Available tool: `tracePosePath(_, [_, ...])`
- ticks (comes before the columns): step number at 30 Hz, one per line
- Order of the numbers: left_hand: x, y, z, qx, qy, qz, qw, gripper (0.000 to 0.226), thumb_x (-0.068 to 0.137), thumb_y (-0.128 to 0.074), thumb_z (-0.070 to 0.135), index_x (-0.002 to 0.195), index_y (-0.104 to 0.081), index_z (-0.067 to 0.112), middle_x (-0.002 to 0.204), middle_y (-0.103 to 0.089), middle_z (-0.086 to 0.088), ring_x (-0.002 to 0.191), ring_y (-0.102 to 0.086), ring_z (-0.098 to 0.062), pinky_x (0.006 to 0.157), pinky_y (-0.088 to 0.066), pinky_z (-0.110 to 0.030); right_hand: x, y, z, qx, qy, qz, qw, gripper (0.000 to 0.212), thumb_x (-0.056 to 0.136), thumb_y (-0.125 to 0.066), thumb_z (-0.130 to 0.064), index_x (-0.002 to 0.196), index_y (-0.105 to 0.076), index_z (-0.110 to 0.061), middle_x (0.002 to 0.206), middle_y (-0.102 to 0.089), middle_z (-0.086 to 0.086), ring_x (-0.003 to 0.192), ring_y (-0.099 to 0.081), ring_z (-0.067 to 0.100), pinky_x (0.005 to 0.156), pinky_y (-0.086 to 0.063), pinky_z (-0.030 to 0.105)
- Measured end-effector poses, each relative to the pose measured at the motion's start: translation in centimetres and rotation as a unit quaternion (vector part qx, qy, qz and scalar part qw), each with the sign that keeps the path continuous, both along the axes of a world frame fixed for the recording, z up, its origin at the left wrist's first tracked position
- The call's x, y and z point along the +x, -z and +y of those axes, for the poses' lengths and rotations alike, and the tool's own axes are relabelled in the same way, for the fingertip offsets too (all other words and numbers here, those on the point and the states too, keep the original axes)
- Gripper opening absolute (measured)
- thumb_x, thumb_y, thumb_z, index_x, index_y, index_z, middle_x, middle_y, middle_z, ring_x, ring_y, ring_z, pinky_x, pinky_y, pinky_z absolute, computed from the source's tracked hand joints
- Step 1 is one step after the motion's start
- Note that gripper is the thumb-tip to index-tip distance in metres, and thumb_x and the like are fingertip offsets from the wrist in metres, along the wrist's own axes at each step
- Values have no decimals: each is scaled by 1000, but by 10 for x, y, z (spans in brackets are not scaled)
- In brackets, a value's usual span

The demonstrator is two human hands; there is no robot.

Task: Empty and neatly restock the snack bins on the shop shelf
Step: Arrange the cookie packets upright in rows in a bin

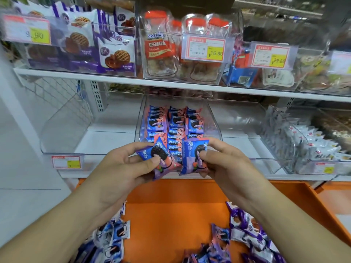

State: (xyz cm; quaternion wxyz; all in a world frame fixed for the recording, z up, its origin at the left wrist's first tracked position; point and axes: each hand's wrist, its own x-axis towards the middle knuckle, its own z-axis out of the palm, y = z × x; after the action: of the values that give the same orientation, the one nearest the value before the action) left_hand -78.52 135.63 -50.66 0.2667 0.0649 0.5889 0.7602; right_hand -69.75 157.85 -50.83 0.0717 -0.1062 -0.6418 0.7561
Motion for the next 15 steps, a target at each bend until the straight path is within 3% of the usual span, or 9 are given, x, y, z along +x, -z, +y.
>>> tracePosePath(3, [3,-1,-3,2,7,8,1000,42,83,-72,-4,125,-65,4,107,-76,-25,86,-72,-35,84,-64,-46,4,-4,-2,26,24,9,999,49,84,-73,-21,121,-57,6,99,-62,35,84,-45,30,67,-44,30])
tracePosePath(5, [7,-1,-5,1,13,19,1000,34,86,-70,-4,119,-68,3,109,-76,-22,92,-74,-37,82,-65,-43,7,-6,-2,35,34,8,999,50,82,-73,-23,120,-55,5,109,-61,42,85,-49,31,69,-44,32])
tracePosePath(9, [12,2,-9,-29,25,59,998,27,89,-69,-3,115,-70,4,110,-77,-18,100,-75,-35,92,-61,-45,14,-7,-3,46,20,-4,999,48,81,-71,-24,117,-55,2,107,-73,29,82,-64,25,71,-48,36])
tracePosePath(12, [13,3,-9,-98,25,131,986,28,84,-78,-2,108,-72,10,103,-80,-9,101,-76,-27,100,-54,-41,15,-7,-1,75,26,-19,997,36,78,-70,-25,104,-59,-3,97,-76,21,76,-63,22,68,-48,35])
tracePosePath(15, [11,1,-4,-170,14,200,965,40,82,-83,3,110,-70,28,90,-80,1,75,-70,-11,72,-53,-21,10,-8,7,124,56,-32,990,29,79,-71,-24,101,-63,-5,85,-72,20,74,-61,27,66,-49,38])
